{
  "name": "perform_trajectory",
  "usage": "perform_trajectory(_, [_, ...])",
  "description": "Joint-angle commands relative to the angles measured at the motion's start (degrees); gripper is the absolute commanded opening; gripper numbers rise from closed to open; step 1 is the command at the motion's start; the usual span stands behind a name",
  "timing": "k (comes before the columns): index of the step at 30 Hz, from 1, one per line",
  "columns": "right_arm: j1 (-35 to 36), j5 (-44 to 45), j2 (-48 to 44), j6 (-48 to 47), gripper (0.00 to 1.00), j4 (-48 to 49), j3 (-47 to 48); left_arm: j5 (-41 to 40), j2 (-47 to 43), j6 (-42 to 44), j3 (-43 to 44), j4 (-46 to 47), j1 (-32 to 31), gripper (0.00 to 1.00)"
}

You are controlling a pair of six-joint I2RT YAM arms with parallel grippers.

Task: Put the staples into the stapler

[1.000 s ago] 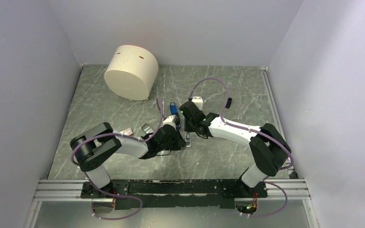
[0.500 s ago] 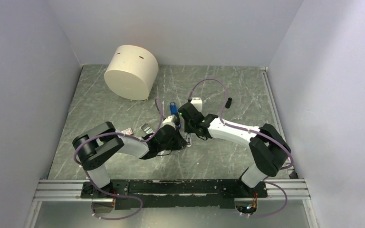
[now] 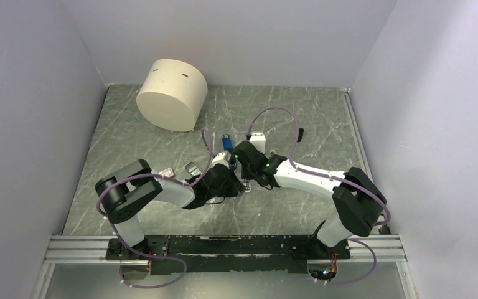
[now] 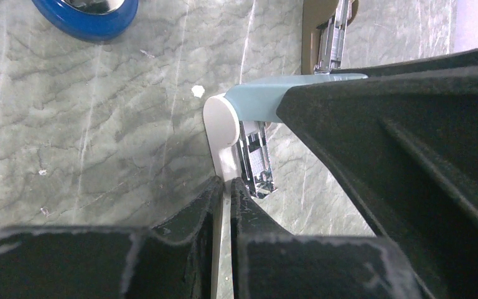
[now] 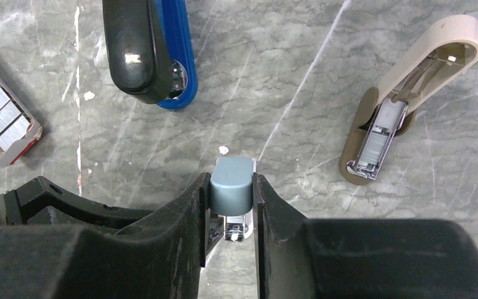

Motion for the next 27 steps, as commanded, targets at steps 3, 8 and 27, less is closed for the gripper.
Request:
perform_trajectory(3, [1.74,-1.5,-2.79,2.85,0.21,-1.73,-2.39,-1.63,3.12,0.82,-0.57,-5.09,-0.82,0.12])
perform_trajectory(8, [2.29,-0.84,-3.72,2.23,0.21,-0.01,-3.85,-1.47,3.75,1.07,0.0,-5.47,-0.82,0.12])
perform_trajectory(27, [4.56,-0.77,-2.71,4.48,0.2,0.27,-8.35,-1.39,3.05,0.19,-0.77,-5.07,-0.84,0.16])
